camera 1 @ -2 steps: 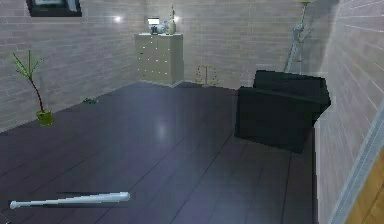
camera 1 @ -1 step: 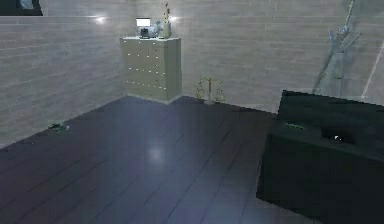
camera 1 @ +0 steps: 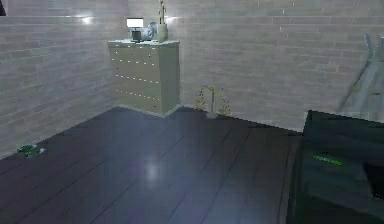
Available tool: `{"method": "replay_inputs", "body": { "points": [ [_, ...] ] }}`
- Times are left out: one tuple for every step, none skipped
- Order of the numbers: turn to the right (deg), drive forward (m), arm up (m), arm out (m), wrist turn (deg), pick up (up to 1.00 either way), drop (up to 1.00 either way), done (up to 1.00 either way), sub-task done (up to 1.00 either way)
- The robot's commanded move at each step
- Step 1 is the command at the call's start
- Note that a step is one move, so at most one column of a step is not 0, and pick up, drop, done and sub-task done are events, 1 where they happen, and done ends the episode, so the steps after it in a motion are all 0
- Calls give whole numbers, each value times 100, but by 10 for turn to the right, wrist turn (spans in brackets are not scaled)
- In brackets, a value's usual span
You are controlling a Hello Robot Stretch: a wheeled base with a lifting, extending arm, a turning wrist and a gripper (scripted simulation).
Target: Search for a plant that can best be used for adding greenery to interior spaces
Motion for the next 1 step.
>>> {"method": "replay_inputs", "body": {
  "points": [
    [-450,0,0,0,0,0,0,0,0]
  ]
}}
